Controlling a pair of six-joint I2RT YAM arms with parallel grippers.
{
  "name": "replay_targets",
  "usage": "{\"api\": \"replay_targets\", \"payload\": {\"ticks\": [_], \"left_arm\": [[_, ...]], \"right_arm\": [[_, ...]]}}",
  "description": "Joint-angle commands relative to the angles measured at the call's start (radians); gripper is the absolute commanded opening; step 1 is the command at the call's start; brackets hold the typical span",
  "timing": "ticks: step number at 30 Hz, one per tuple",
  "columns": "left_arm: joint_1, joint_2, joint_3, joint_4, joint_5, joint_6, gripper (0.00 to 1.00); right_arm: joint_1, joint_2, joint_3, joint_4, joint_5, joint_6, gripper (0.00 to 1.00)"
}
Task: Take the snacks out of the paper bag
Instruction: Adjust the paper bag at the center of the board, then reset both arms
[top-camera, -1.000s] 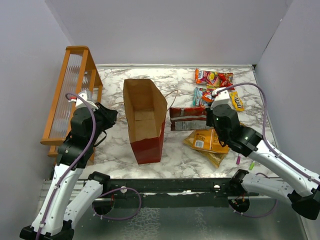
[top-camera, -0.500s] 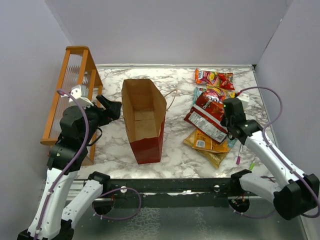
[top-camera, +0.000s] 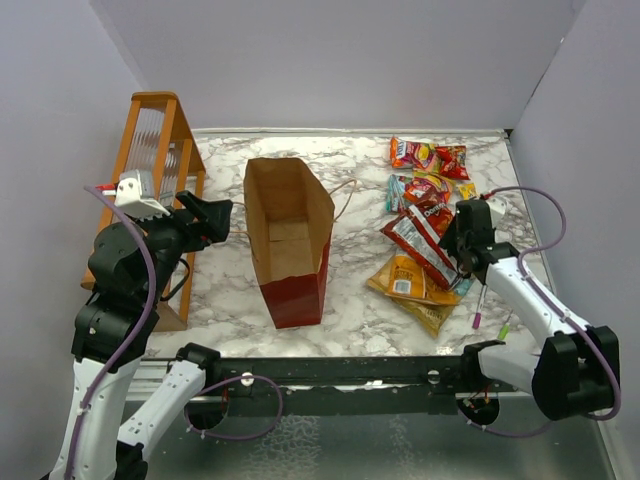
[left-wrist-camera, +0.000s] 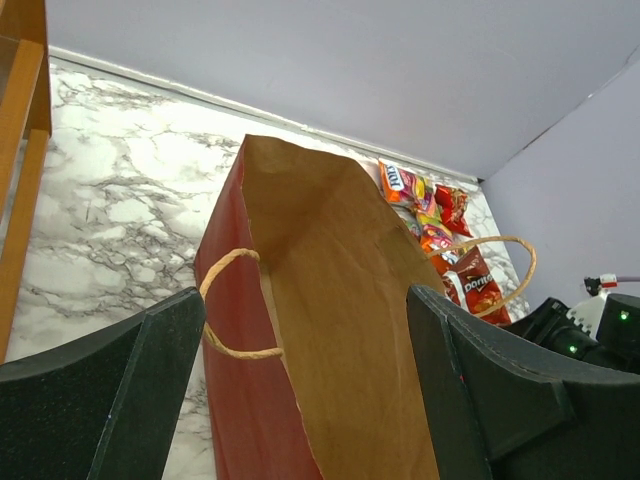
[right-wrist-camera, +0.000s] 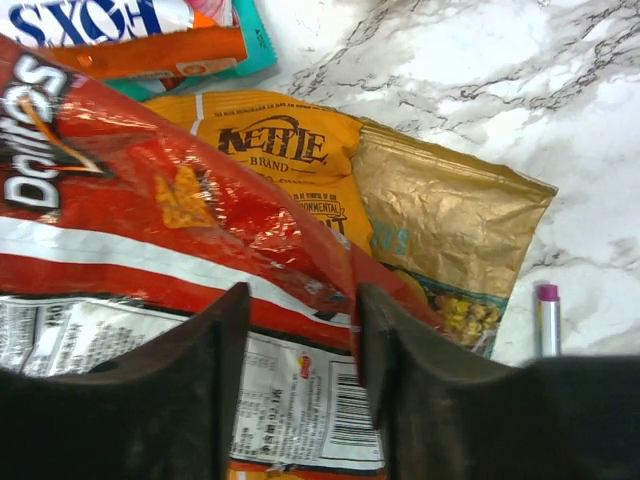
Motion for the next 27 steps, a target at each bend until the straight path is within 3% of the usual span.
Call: {"api": "replay_targets", "payload": {"ticks": [1,2,4,5,10,18,22,27], "left_arm": [[0.0,-0.006,0.019,-0.015,-0.004,0.033,0.85],[0.0,-0.006,0.021,-0.017,-0.005,0.036,0.85],[0.0,-0.006,0.024,-0.021,-0.008,0.041,0.85],[-0.001,-0.007,0.026,-0.022,-0.009,0.043,0.85],[0.0,-0.01,0.021,-0.018,-0.018,0.047,0.86],[-0.001,0.007,0.128,-0.034,-0.047,0.071,0.86],[0.0,0.021,0.251,-0.028,-0.059,0.097,0.87],[-0.001,0.01,0.337,0.009,-0.081,0.128,0.88]], "right_arm": [[-0.007,-0.055,0.017,0.01,0.062,0.007,0.6],[-0.007,-0.072,0.036,-0.002,0.075,-0.01,0.67],[-0.007,-0.109,0.104,-0.051,0.096,-0.023,0.93],[-0.007,-0.127,0.142,-0.081,0.095,-0.017,1.0],[-0.007,-0.246,0.291,-0.087,-0.086,-0.057,0.99],[-0.007,-0.513,0.411,0.087,-0.387,-0.146,0.99],[-0.003,-0.503,0.591,0.008,-0.364,-0.155,0.99],[0.026,-0.517,0.662,0.006,-0.347,-0.178,0.99]]}}
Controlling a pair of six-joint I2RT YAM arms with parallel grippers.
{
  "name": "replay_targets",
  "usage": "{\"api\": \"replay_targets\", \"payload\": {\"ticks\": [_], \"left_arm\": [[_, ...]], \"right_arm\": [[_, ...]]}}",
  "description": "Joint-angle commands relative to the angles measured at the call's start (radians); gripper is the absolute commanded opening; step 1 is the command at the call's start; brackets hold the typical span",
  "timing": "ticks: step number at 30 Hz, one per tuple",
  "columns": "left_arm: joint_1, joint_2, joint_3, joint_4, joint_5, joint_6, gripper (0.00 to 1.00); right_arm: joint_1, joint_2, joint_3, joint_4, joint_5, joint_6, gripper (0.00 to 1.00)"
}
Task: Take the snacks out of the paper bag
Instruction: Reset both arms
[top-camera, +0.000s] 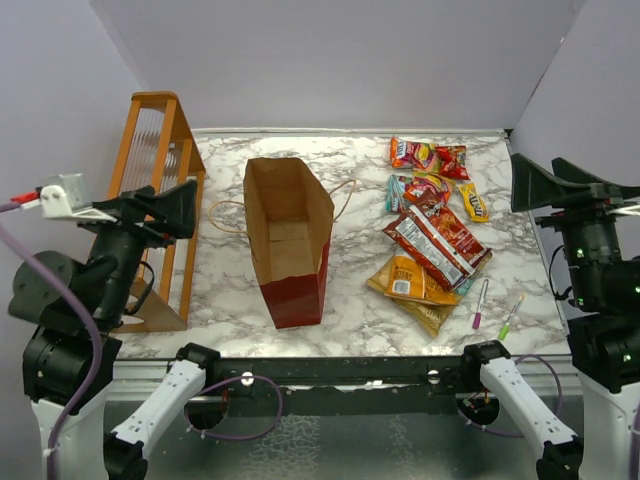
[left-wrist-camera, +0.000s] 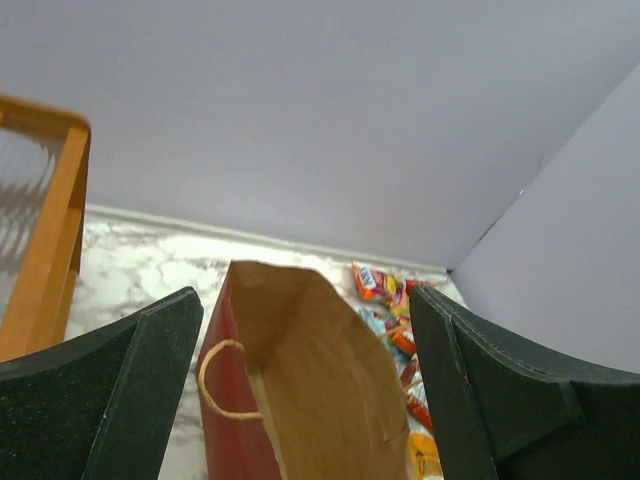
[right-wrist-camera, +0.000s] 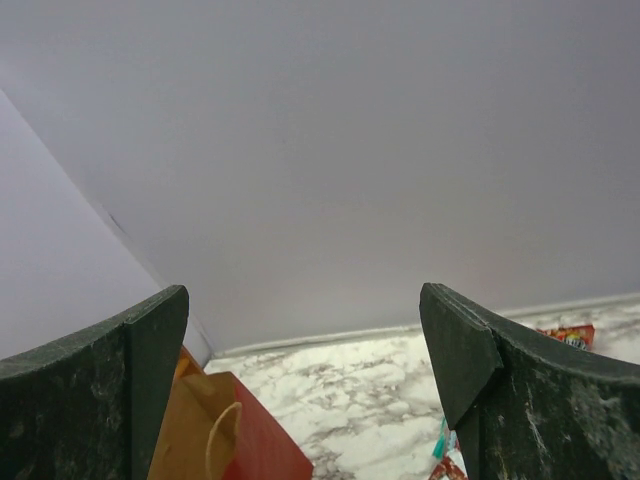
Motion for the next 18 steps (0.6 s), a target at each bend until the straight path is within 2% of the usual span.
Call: {"api": "replay_targets", "payload": {"ticks": [1,11,18], "left_arm": [[0.0,-0.017,0.063,0.044,-0.048,0.048,0.88],[-0.002,-0.074,0.069,0.076,-0.142,0.079,0.9],[-0.002,-0.066,0.061,0.073,-0.145,0.074,0.91]], "right_arm": [[0.026,-0.003,0.032,-0.02,-0.014,-0.045,0.99],[0.079,-0.029,0.03,-0.01,0.05,-0.104,0.99],[0.087,-0.016,0.022,-0.008,0.038,-0.131,0.99]]}}
